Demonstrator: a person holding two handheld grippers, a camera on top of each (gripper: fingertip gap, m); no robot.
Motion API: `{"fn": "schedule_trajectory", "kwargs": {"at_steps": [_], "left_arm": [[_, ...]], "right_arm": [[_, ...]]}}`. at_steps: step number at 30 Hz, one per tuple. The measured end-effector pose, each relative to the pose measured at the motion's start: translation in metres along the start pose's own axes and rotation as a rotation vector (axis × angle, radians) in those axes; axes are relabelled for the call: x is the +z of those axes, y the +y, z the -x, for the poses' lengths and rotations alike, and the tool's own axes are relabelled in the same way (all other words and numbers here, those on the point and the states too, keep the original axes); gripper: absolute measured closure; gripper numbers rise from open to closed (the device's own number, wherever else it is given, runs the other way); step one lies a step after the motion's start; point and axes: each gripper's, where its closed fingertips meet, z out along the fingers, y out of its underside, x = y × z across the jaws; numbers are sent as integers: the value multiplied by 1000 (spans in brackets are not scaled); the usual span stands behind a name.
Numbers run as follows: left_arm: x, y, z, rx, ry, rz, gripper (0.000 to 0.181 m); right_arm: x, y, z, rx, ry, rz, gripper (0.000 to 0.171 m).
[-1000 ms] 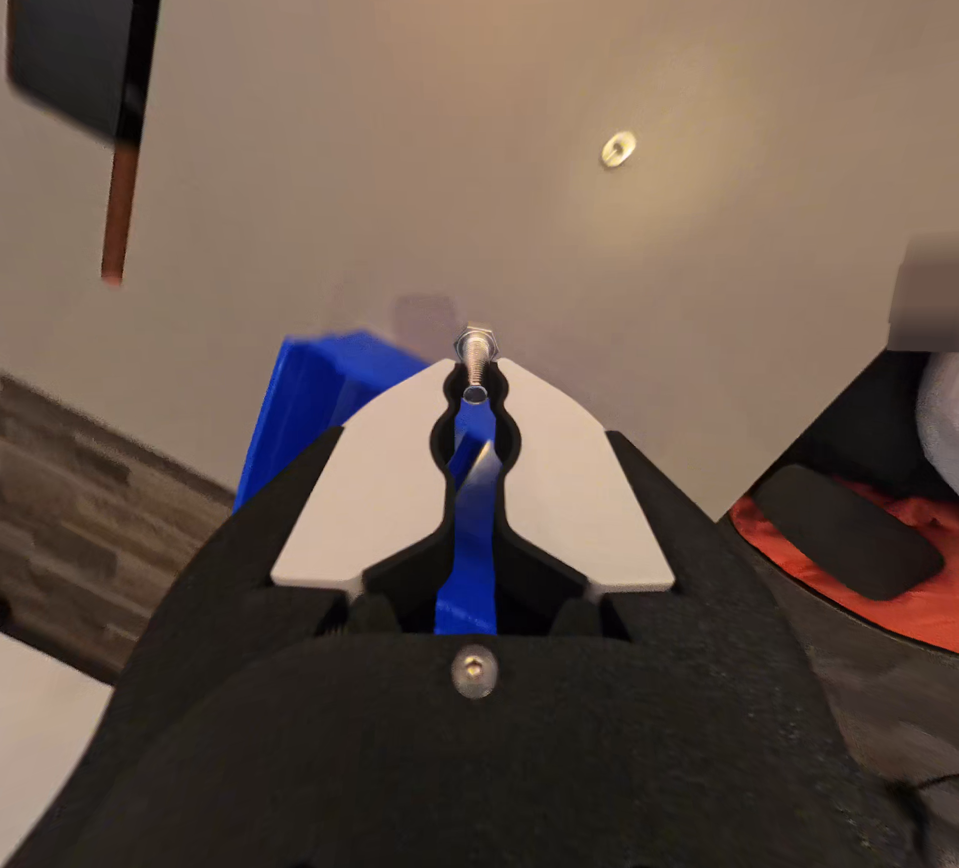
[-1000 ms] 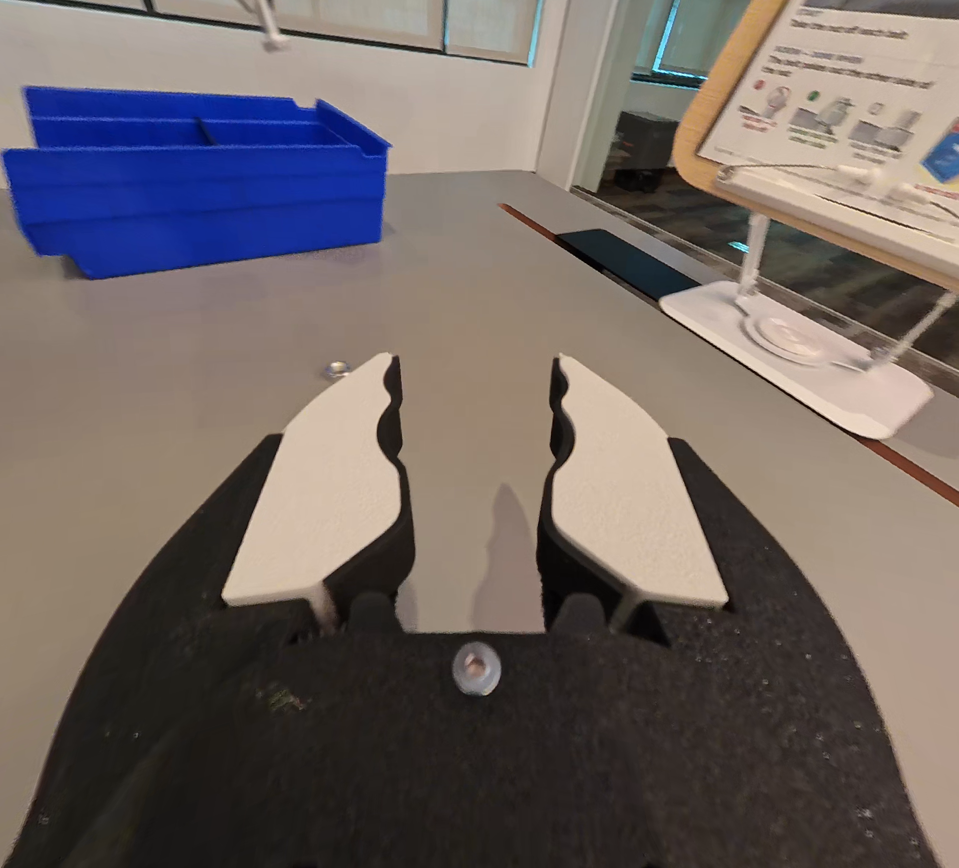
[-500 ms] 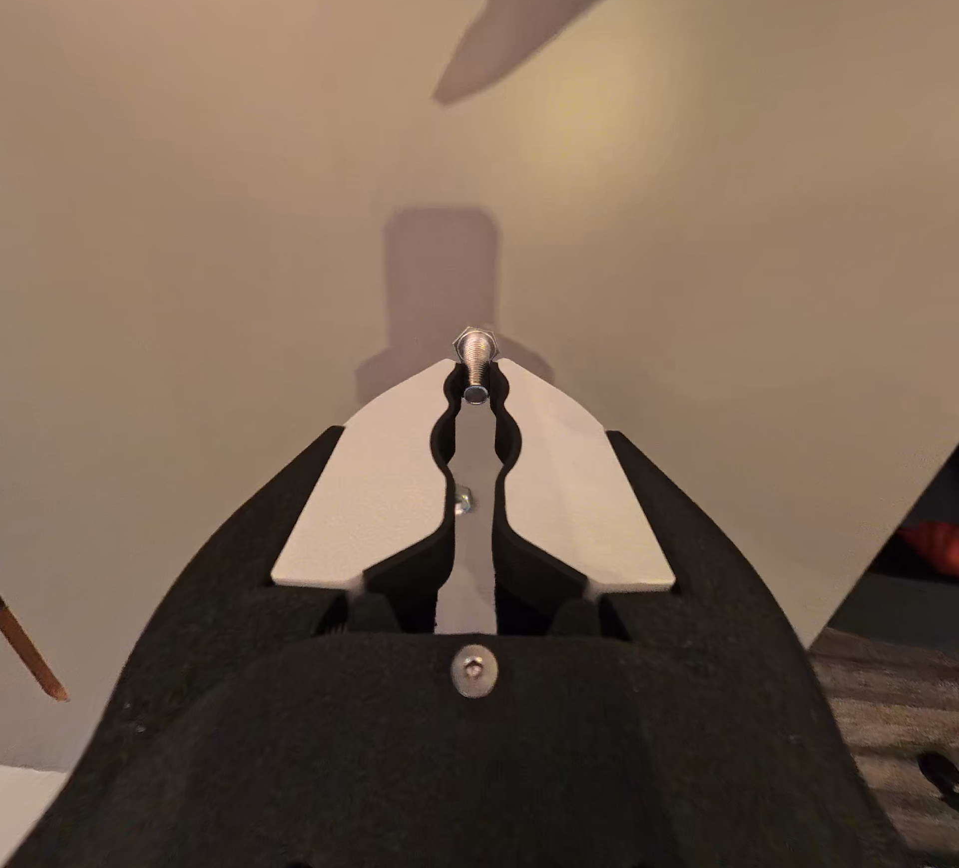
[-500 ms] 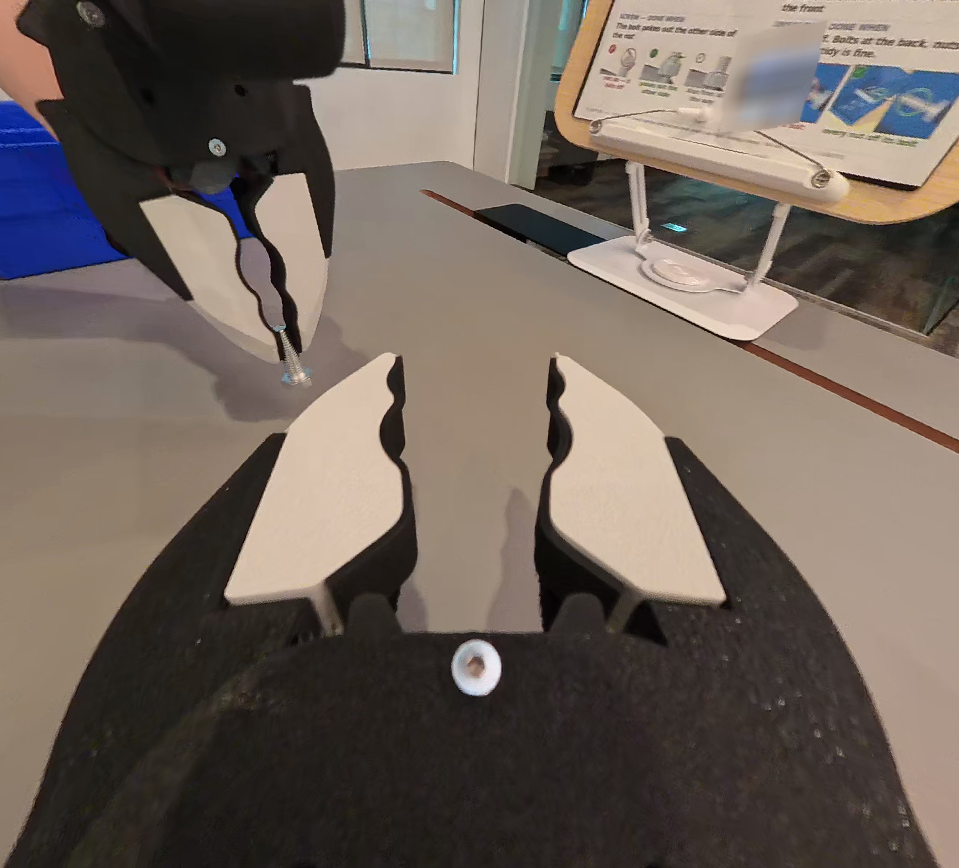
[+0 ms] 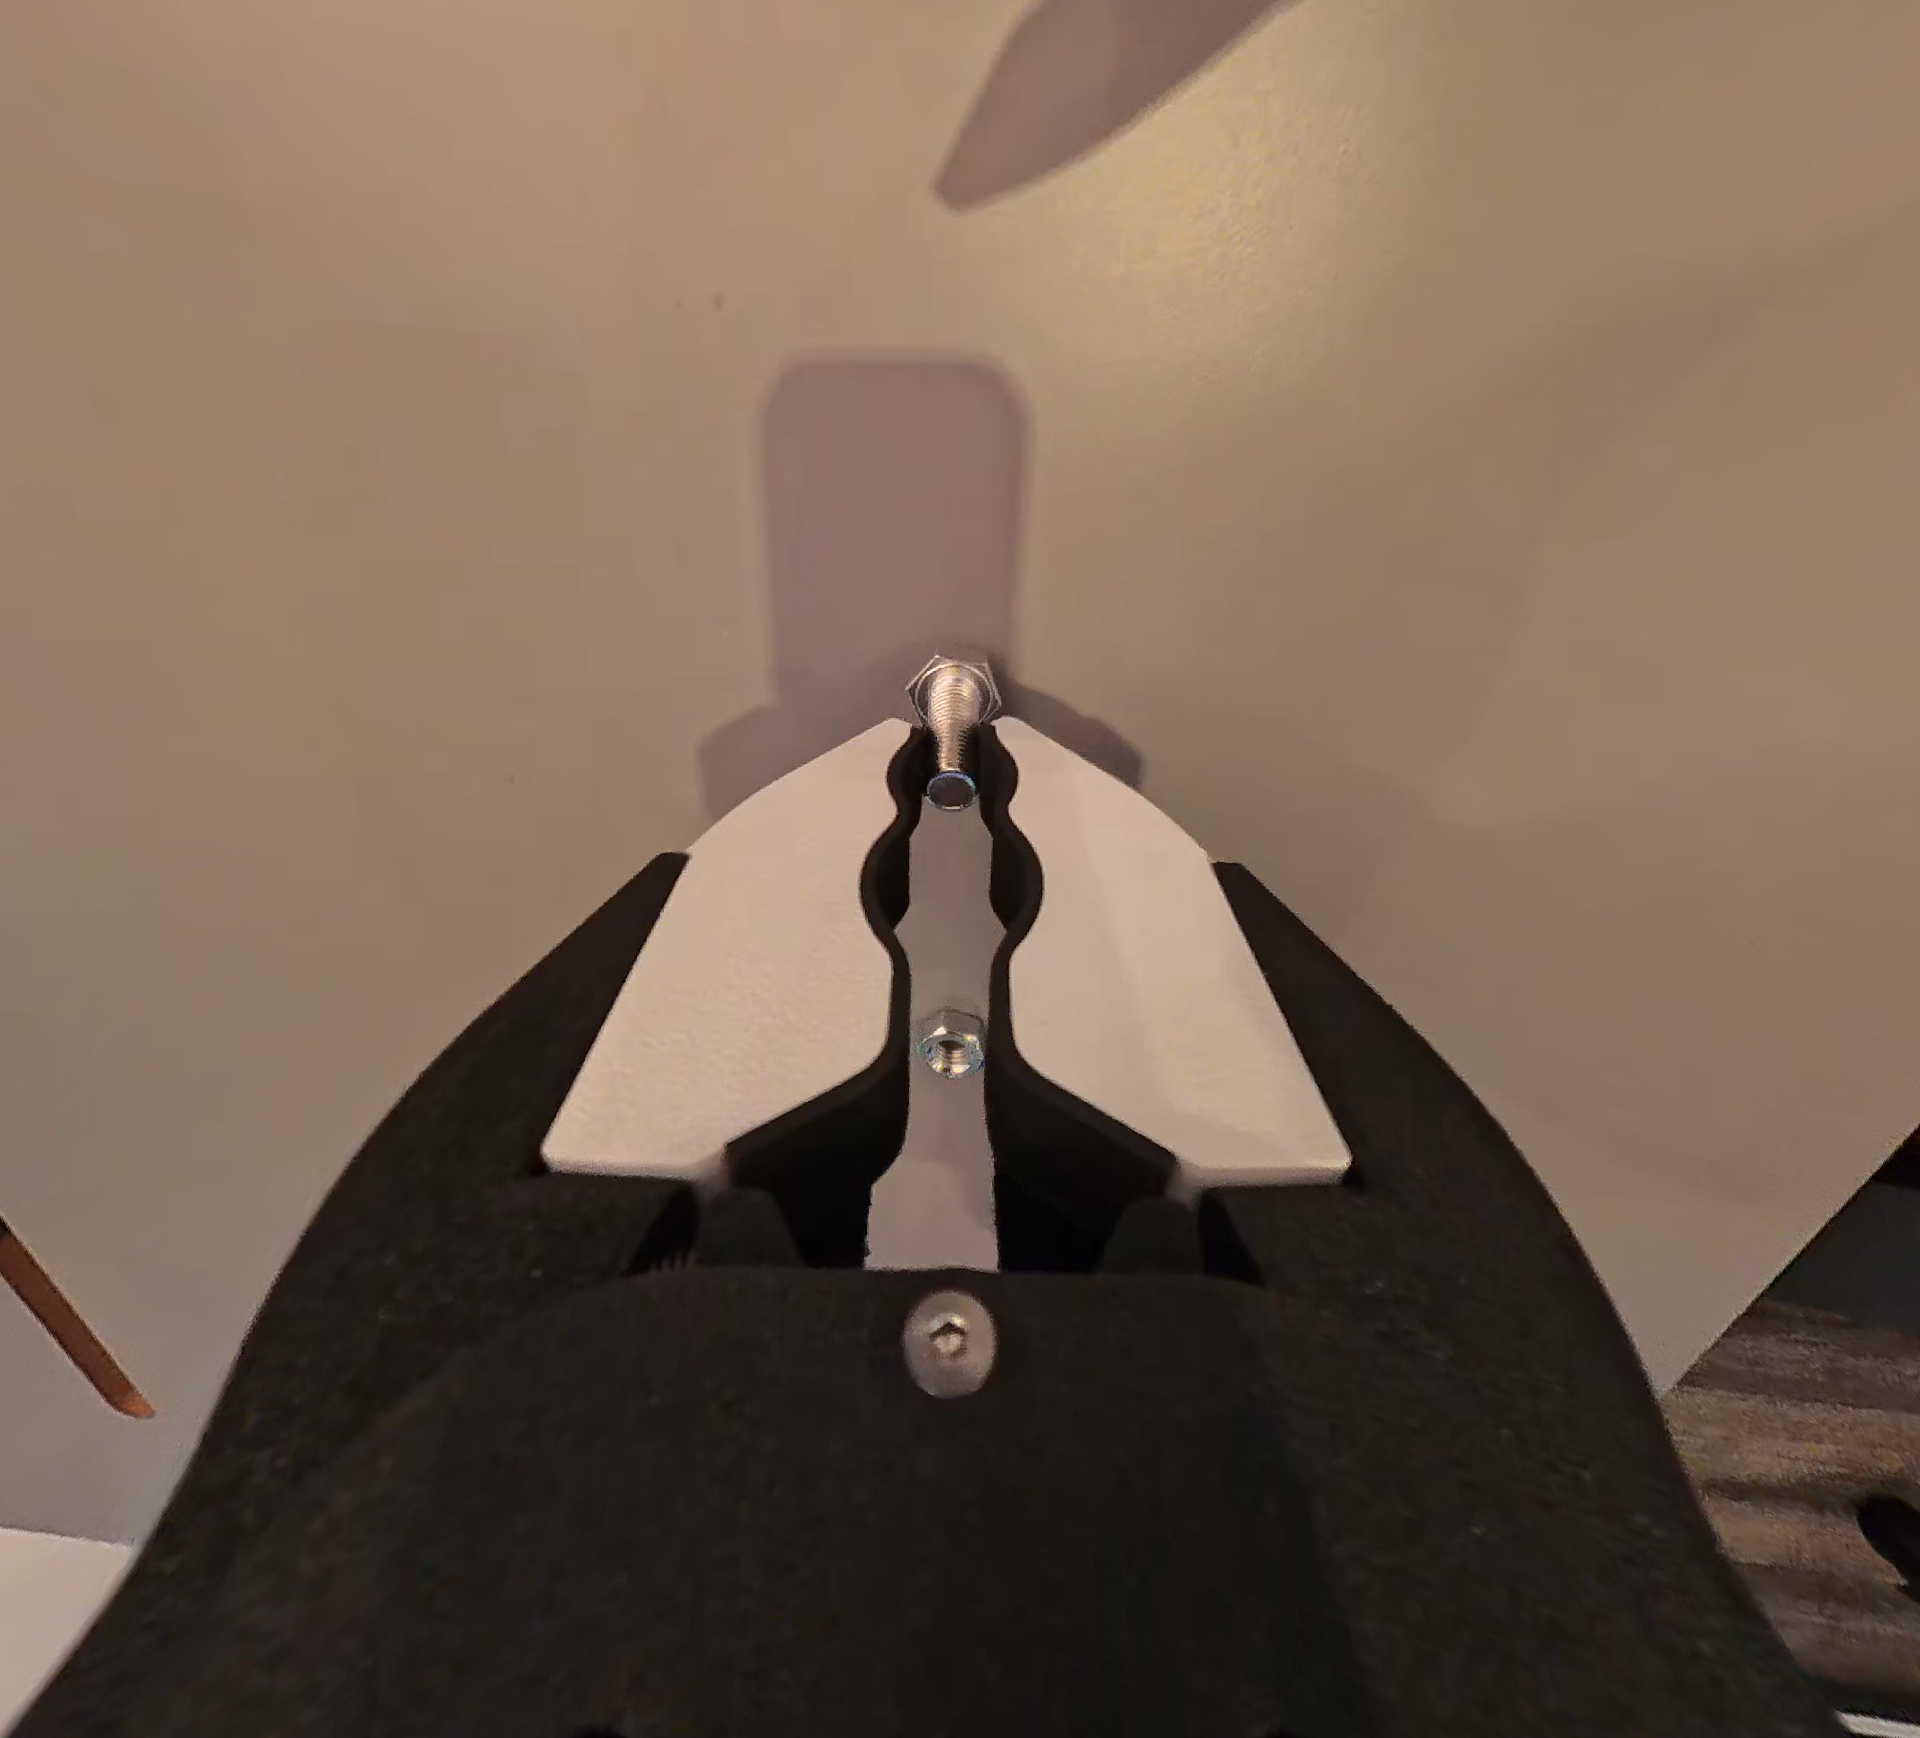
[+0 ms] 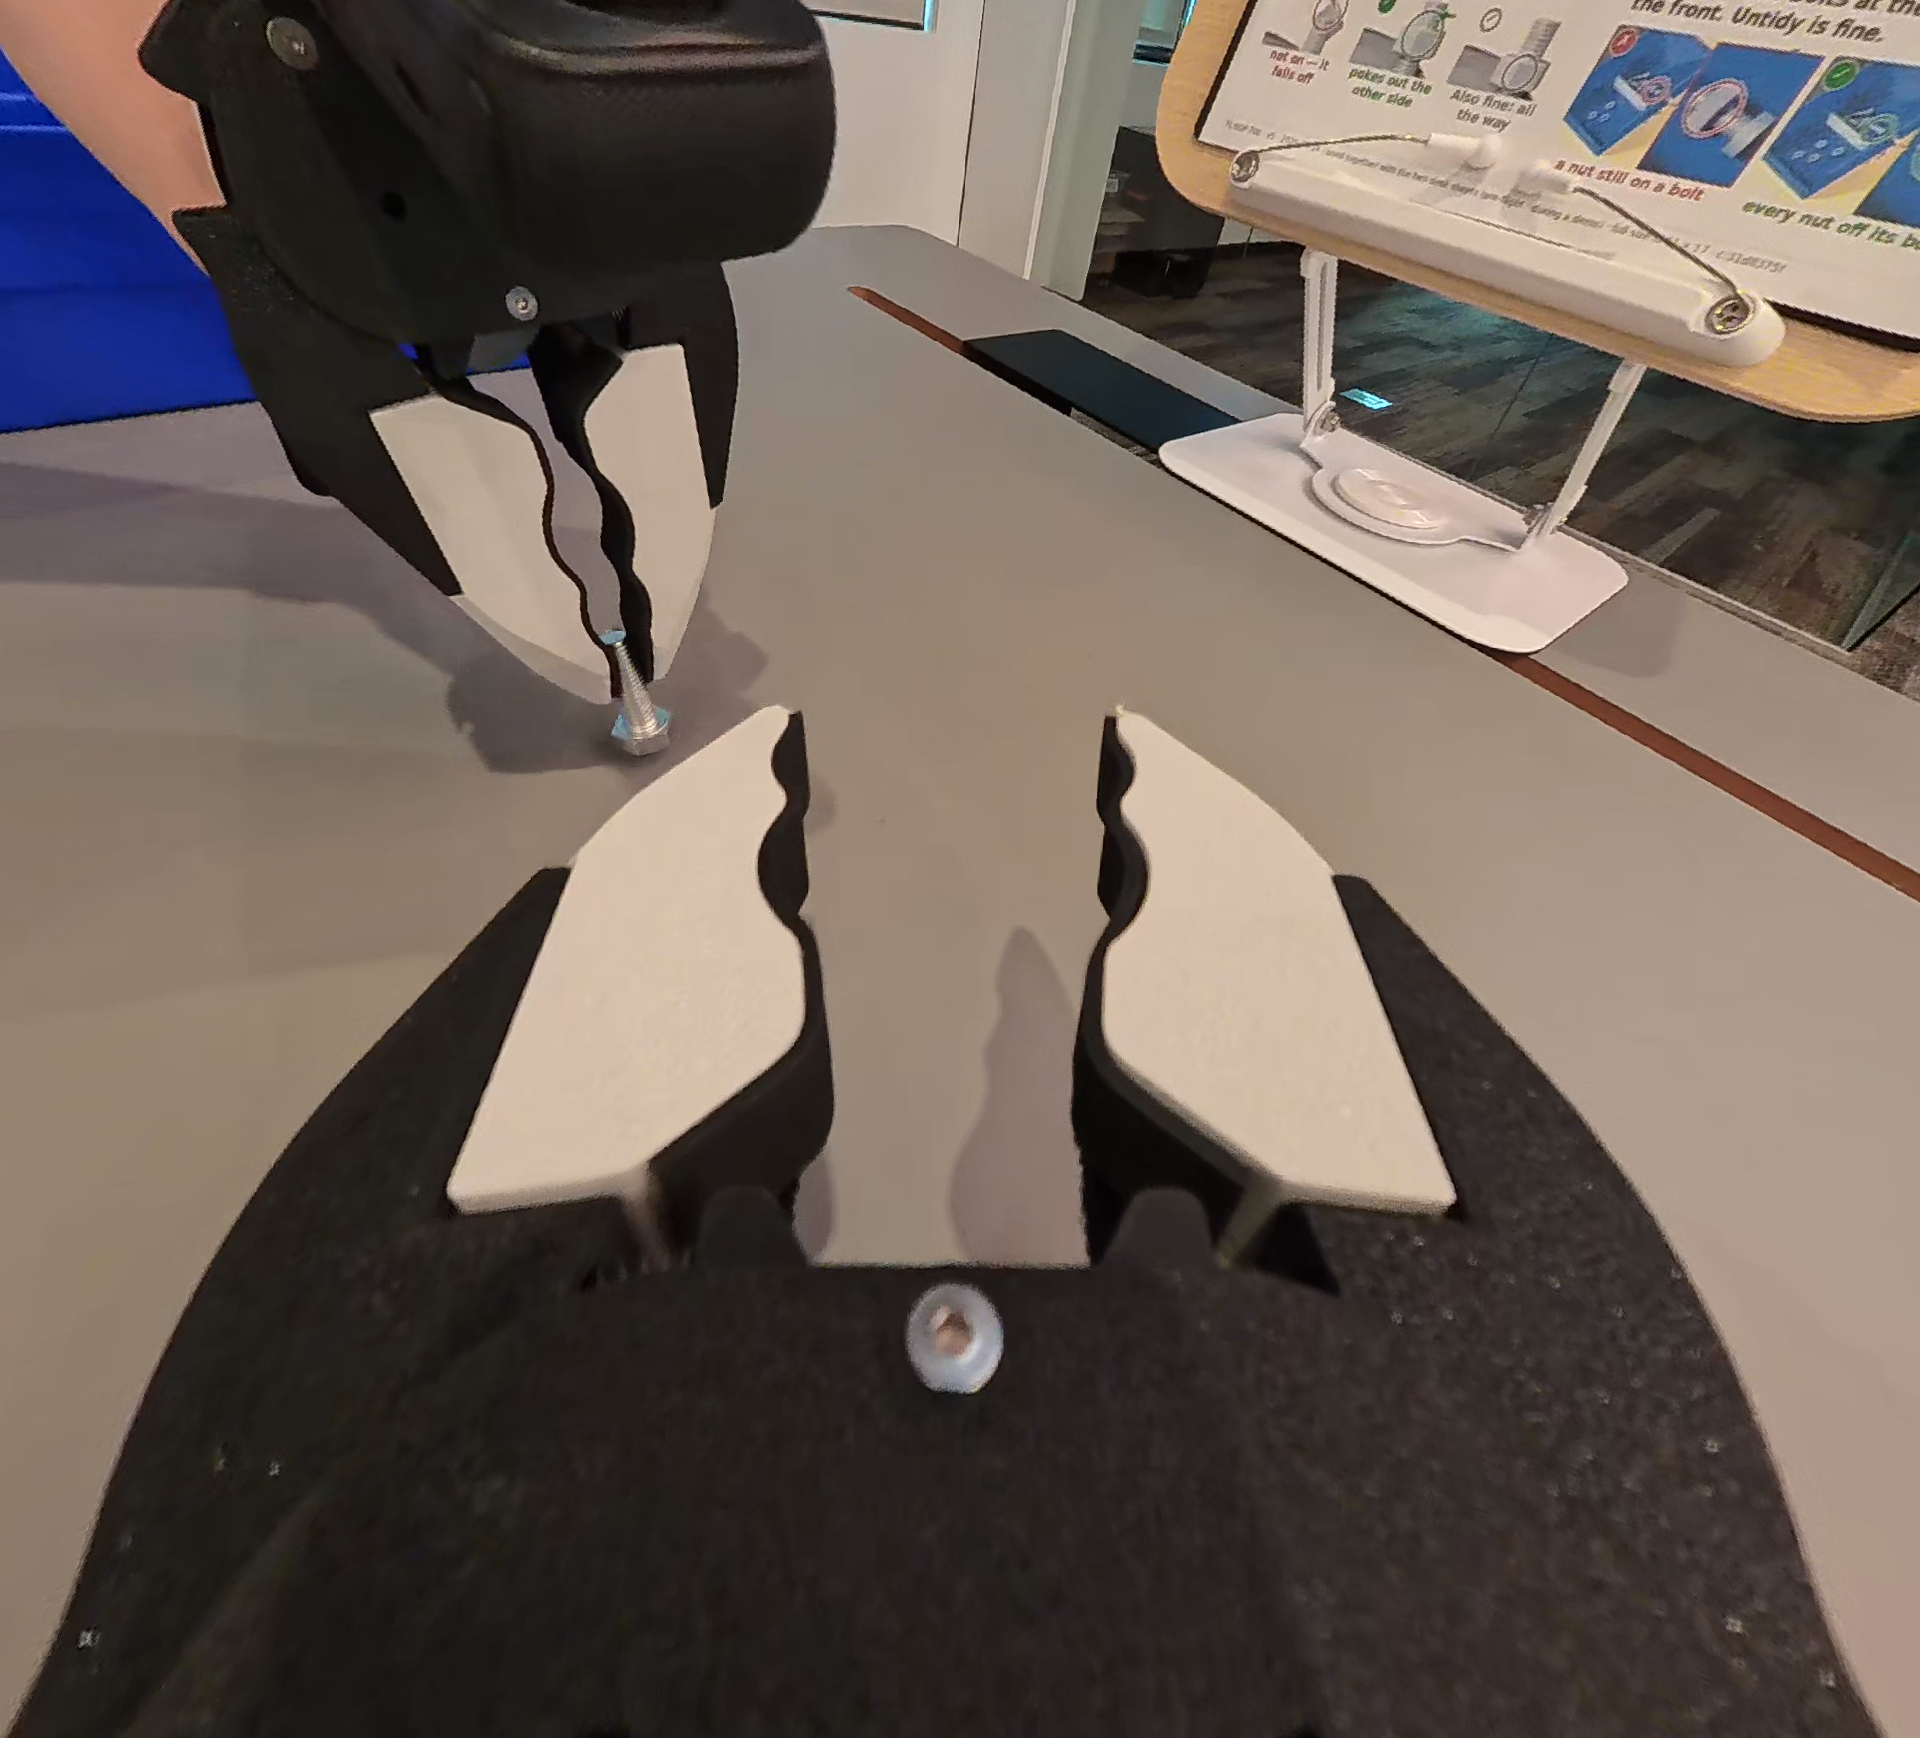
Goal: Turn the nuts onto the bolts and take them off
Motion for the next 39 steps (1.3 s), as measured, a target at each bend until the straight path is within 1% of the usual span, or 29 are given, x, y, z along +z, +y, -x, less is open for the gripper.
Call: {"fn": "schedule_trajectory", "kwargs": {"at_steps": [4, 7, 9, 10, 12, 15, 18, 20, 24, 26, 30, 32, 34, 36, 38, 39], "left_arm": [[2, 1, 2, -14, 3, -11, 171], [1, -1, 3, -32, 5, -38, 164], [-2, -4, 5, -49, 1, -64, 152], [-6, -6, 6, -60, 0, -84, 149], [-20, -7, 10, -84, -23, -133, 141], [-54, 0, 16, -126, -79, -251, 141], [-90, 13, 17, -205, -136, -415, 141], [-108, 24, 13, -272, -152, -521, 141], [-130, 45, -3, -334, -177, -650, 142], [-134, 54, -12, -344, -188, -681, 143], [-134, 65, -25, -364, -181, -715, 143], [-132, 68, -29, -374, -176, -733, 143], [-131, 69, -31, -384, -179, -759, 143], [-128, 68, -33, -390, -186, -809, 140], [-124, 65, -36, -367, -225, -872, 138], [-122, 64, -37, -347, -262, -895, 133]], "right_arm": [[3, 3, 5, -13, -19, 23, 118], [8, 8, 10, -22, -41, 53, 118], [10, 10, 15, -19, -68, 60, 118], [12, 9, 21, -12, -96, 60, 118], [18, 7, 39, 0, -195, 52, 121], [35, 8, 68, -27, -342, 70, 128], [56, 20, 82, -37, -396, 152, 128], [66, 26, 86, -51, -417, 216, 133], [82, 34, 92, -85, -445, 294, 139], [86, 36, 95, -102, -459, 314, 144], [92, 37, 99, -127, -468, 329, 148], [93, 40, 99, -134, -473, 345, 161], [94, 37, 99, -132, -472, 335, 162], [91, 27, 99, -95, -485, 315, 162], [83, 1, 103, -2, -535, 259, 162], [78, -14, 106, 52, -568, 222, 162]]}}
